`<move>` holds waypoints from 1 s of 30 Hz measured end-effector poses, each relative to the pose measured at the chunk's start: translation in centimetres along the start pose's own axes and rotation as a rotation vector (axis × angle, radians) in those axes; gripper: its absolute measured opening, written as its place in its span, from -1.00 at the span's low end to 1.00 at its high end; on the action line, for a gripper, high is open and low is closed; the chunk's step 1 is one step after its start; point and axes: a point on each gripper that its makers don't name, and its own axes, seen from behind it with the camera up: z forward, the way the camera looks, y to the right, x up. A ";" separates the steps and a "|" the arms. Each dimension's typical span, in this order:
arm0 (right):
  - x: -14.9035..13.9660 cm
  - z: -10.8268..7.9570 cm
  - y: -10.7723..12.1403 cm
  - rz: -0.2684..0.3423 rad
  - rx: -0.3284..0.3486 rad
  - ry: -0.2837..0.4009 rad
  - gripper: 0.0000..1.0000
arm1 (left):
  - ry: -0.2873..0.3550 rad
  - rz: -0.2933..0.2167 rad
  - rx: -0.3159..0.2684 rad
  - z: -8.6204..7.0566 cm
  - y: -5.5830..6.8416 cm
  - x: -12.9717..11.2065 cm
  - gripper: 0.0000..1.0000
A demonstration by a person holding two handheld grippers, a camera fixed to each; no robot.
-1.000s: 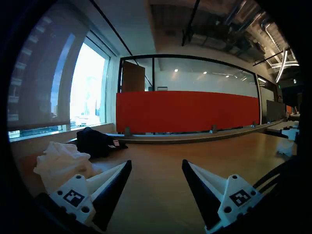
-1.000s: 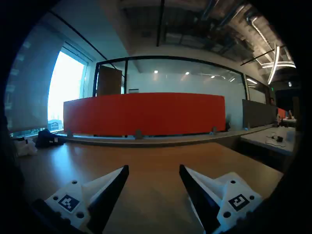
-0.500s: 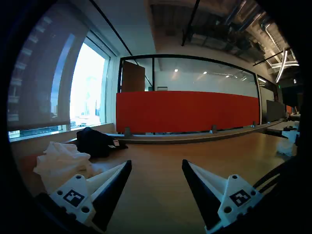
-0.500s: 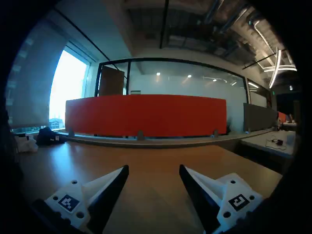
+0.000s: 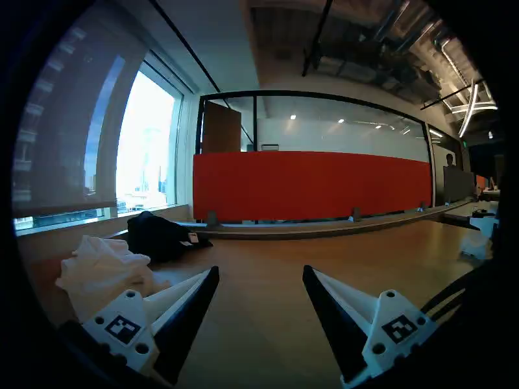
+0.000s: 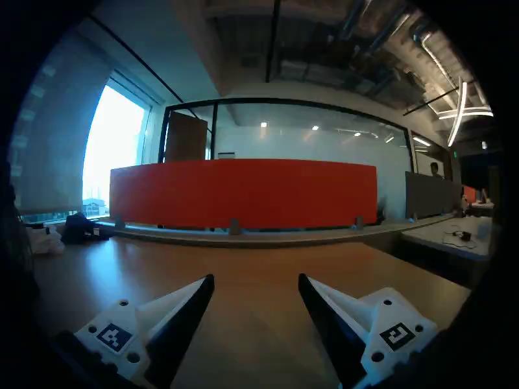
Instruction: Fold towel
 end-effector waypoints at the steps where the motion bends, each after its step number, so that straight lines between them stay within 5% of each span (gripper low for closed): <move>1: 0.0 0.0 0.0 0.000 0.000 0.000 1.00 | 0.000 0.000 0.000 0.0 0.0 0.0 0.91; 30: -0.1 0.1 0.1 0.001 0.000 0.000 1.00 | -0.002 -0.002 0.000 -0.2 -0.1 0.5 0.91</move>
